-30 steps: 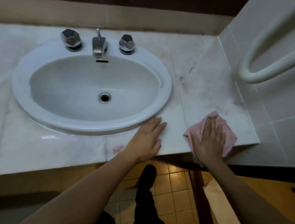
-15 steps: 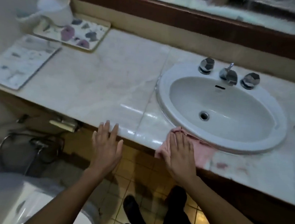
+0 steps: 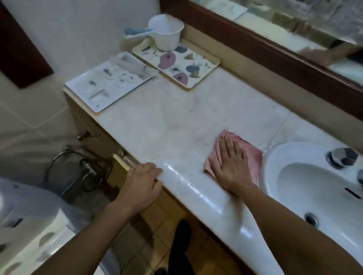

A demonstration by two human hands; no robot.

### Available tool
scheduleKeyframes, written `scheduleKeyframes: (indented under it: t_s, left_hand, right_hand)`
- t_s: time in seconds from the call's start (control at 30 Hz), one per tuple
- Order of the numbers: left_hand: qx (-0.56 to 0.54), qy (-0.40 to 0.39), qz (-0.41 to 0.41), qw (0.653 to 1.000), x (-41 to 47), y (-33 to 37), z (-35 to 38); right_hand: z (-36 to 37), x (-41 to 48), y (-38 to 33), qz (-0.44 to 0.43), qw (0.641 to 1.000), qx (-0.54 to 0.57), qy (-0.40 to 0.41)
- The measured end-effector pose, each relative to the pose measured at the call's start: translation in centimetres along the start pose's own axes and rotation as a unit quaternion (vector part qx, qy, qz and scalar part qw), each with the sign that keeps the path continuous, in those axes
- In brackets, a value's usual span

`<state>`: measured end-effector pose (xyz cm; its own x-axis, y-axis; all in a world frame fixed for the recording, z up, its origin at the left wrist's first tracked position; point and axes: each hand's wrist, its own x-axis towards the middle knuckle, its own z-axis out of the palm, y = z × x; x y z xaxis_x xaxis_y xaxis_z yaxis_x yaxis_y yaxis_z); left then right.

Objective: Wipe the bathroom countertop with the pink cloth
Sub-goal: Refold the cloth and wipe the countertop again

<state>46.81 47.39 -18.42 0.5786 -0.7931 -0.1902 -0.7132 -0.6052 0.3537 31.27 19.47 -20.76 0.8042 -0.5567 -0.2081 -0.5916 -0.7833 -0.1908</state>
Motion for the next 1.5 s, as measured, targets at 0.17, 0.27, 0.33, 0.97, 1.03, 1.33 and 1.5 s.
scheduleKeyframes:
  t_s: [0.17,0.27,0.33,0.97,1.03,1.33,1.5]
  left_hand:
    - [0.001,0.050,-0.064,0.997,6.9,-3.6,-0.8]
    - [0.017,0.067,-0.091,0.993,12.0,-5.4,-1.1]
    - [0.029,0.085,-0.106,0.990,14.2,-5.7,-1.0]
    - [0.091,0.155,-0.114,0.977,15.1,-5.7,-0.4]
    - [0.096,0.157,-0.115,0.976,15.1,-5.5,-0.2]
    - [0.078,0.172,-0.108,0.976,14.9,-5.8,-0.4]
    - [0.062,0.182,-0.095,0.977,14.9,-5.5,-0.5]
  right_hand:
    - [-2.8,10.8,1.3,0.045,0.999,0.021,0.019]
    - [-4.3,17.2,2.8,0.047,0.998,0.019,0.028]
    - [-5.3,21.6,4.2,0.043,0.998,0.015,0.040]
    - [-1.7,13.3,4.3,-0.226,0.974,-0.014,0.017]
    - [-3.2,15.3,9.7,-0.070,0.997,0.000,0.043]
    - [-4.4,21.7,3.4,0.110,0.992,0.038,0.057]
    - [-3.3,14.6,7.4,0.113,0.991,0.038,0.056]
